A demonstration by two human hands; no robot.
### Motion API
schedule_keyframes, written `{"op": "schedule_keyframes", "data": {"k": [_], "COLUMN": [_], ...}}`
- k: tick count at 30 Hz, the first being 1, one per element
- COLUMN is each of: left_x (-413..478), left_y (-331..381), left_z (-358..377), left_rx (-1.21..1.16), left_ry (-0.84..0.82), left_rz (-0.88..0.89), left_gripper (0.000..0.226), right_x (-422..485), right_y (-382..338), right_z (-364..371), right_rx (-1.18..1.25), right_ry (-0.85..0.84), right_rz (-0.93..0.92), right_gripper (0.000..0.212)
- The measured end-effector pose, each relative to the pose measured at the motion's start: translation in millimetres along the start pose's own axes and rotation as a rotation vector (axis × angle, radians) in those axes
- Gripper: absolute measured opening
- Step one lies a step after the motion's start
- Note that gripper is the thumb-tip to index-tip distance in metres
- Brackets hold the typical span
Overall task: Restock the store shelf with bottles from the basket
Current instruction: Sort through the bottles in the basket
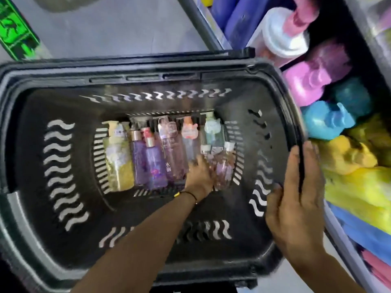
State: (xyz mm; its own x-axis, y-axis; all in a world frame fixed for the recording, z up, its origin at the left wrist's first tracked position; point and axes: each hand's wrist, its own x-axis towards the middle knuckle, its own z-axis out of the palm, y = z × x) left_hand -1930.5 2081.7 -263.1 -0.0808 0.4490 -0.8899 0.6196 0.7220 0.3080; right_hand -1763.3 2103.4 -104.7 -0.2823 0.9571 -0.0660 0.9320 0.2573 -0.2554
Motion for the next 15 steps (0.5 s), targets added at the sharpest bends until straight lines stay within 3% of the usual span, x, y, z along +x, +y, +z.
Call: {"op": "schedule_keyframes", "data": {"k": [4, 12, 15], "left_x": [-1.6, -26.4, -38.5], "left_y": [-5.1, -36.3, -48.2], "left_z": [7.1, -35.7, -61.7], "left_rx": [-0.137, -0.31, -0.396], "left_ry": [0.047, 0.106, 0.114], "left_rz": [0.019, 0.009, 0.031], "left_gripper": [0.062, 0.072, 0.069], "right_x": [-0.3, 0.5, -3.6], "right_y": [0.2, -15.9, -44.4], "right_z": [-0.1, -11.3, -10.0], "right_rx": [-0.043, -0.124, -0.078], "right_ry": [0.017, -0.029, -0.053], "right_rz": [-0.015, 0.041, -0.099], "right_gripper": [0.065, 0.073, 0.067]}}
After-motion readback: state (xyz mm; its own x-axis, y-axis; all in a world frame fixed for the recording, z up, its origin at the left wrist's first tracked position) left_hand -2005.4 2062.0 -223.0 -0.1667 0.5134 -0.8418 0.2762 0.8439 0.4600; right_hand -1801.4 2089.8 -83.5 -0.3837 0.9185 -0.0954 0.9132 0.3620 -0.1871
